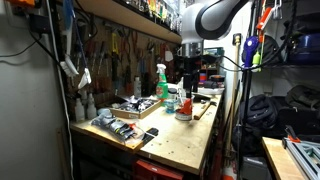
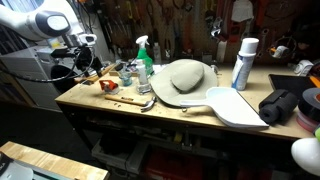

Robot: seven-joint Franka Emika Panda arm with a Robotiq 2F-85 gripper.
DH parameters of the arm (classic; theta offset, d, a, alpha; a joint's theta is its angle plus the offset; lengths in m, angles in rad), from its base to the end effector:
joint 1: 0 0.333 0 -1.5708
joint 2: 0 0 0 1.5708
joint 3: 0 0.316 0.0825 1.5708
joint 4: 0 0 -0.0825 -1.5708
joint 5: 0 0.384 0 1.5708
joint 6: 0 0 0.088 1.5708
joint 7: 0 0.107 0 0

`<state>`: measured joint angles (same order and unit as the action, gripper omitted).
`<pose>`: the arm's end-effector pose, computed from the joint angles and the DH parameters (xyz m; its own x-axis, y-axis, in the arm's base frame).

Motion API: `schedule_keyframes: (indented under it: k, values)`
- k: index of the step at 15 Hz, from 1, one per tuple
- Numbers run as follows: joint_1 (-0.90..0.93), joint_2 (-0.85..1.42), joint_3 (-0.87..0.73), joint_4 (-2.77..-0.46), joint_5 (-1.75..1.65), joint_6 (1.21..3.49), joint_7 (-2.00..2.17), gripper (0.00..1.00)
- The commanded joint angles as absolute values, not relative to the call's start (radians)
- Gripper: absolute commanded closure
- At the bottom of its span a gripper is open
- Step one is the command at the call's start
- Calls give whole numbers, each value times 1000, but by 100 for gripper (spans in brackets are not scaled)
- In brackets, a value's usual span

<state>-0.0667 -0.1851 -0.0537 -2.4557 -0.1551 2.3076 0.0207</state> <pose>0.4582 -0.0585 0.3709 0.9988 -0.0363 0.0338 -0.0398 -0.9934 0.1077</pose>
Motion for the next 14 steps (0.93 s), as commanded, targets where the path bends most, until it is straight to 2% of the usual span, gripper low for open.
schedule_keyframes:
  k: [1, 6, 14]
  values:
    - [-88, -82, -79, -2370, -130, 2275, -13, 0]
    - [-94, 2, -107, -2298, -8, 2223, -145, 0]
    - [-117, 74, -116, -2236, -24, 2180, -175, 1]
